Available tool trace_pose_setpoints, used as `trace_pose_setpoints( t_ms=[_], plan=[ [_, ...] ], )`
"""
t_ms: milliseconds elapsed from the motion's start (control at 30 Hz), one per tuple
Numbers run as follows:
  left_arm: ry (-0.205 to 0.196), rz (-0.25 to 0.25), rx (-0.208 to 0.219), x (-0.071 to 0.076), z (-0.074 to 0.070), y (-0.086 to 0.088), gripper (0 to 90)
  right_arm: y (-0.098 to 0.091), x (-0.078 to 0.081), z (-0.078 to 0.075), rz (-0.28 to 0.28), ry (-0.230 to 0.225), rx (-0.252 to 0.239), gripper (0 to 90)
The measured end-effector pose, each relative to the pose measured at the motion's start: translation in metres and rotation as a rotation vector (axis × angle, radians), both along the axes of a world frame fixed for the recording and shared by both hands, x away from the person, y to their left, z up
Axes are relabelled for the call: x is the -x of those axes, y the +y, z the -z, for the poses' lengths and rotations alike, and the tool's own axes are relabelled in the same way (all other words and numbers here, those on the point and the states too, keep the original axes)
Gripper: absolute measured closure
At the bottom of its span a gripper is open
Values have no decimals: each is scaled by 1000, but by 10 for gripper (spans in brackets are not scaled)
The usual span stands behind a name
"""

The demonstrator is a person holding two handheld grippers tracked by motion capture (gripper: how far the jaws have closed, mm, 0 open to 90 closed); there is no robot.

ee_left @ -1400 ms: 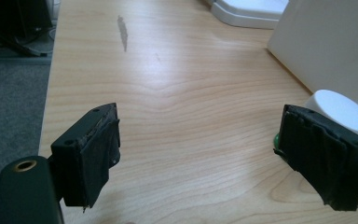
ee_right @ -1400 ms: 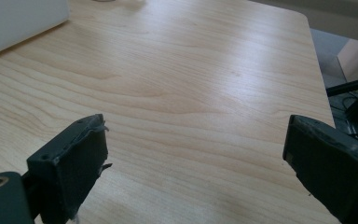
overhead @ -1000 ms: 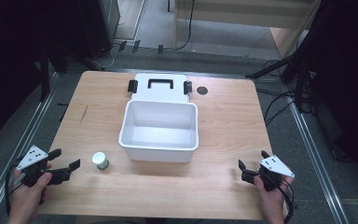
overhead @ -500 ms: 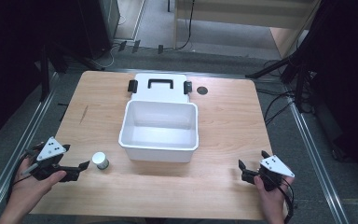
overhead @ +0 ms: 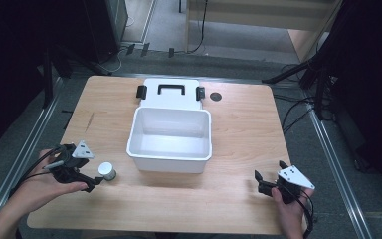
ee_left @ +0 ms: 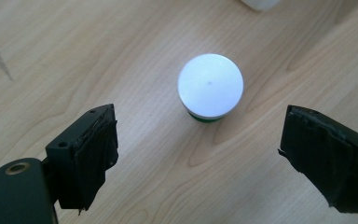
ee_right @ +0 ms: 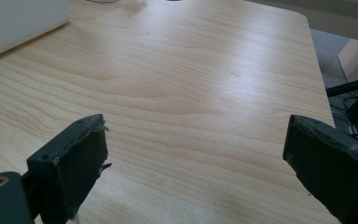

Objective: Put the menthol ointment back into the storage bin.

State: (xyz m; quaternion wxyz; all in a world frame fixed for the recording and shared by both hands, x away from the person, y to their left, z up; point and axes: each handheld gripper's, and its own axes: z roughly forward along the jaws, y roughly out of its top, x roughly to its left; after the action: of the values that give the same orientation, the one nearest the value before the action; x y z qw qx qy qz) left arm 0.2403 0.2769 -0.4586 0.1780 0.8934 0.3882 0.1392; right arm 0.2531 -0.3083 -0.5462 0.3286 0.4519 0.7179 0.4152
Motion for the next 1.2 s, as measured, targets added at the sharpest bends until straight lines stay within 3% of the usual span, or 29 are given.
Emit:
trace_pose_setpoints(
  t_ms=[33,67,167,267,367,467,700,867,1067,1200],
  plan=[
    [0,0,0,0,0,0,124,0,0,0,0,0,0,65],
    [42,12,-26,-5,2,-5,127,0,0,0,0,0,0,66],
    [58,17,-42,-8,4,-8,140,0,0,0,0,0,0,66],
    [128,40,-73,-18,8,-17,148,0,0,0,0,1,0,65],
    [146,49,-96,-21,12,-22,156,0,0,0,1,1,-1,65],
    [161,48,-136,-27,17,-31,194,0,0,0,-1,-1,0,65],
    [185,37,-179,-37,19,-37,287,-1,0,0,-2,-1,-3,66],
    [180,36,-209,-41,20,-40,360,-1,0,0,-2,-2,-2,66],
    [196,47,-225,-42,24,-45,387,-1,0,0,-4,-2,-2,66],
    [202,47,-219,-43,24,-45,481,-1,0,0,-3,-1,-2,66]
  ],
)
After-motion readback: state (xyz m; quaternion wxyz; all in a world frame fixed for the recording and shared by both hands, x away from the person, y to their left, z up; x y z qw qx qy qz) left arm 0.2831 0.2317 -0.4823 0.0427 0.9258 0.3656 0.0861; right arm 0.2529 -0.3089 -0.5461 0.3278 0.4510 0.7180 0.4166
